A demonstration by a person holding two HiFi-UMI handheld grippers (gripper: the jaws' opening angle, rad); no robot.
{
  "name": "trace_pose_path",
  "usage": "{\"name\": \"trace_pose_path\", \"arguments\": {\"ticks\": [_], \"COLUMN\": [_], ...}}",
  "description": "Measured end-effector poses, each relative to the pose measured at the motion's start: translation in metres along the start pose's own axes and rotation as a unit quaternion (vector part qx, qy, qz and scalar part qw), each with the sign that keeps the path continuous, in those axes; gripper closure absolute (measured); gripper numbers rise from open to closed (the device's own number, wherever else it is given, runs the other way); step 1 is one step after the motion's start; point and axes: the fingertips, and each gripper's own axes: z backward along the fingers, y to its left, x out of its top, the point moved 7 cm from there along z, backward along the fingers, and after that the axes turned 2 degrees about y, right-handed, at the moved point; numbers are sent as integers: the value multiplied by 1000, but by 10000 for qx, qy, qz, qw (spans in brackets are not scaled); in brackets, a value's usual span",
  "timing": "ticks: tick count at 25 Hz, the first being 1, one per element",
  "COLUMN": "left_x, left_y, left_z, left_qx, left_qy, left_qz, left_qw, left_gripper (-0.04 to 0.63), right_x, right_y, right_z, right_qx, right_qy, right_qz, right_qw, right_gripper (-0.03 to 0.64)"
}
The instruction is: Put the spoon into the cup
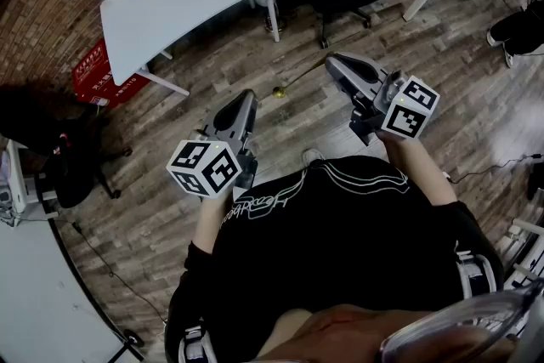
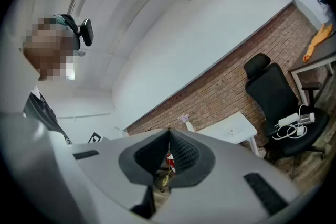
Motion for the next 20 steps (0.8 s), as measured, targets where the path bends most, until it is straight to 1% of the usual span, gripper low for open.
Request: {"name": "trace_pose_path", "arguments": {"ticks": [4, 11, 16, 20], "left_x": [-2, 0, 13, 17], "left_y": [-3, -8, -16, -22], "left_z": [-5, -23, -55, -69], "left_qx": [-5, 36, 137, 214], "left_qy": [21, 29, 48, 1], "left_qz": [-19, -72, -84, -120], "left_qw": [10000, 10000, 9999, 9997], "left_gripper": [591, 591, 591, 591], "right_x": [0, 7, 27, 36], "right_y": [-2, -21, -55, -71], "right_z": [3, 8, 14, 19], "right_qx": [23, 64, 88, 130], "right_qy": [-26, -95, -130, -151], "right_qz": [10, -7, -243, -209], "right_qw": [10000, 9999, 9996, 9996], "right_gripper": [617, 617, 617, 617]}}
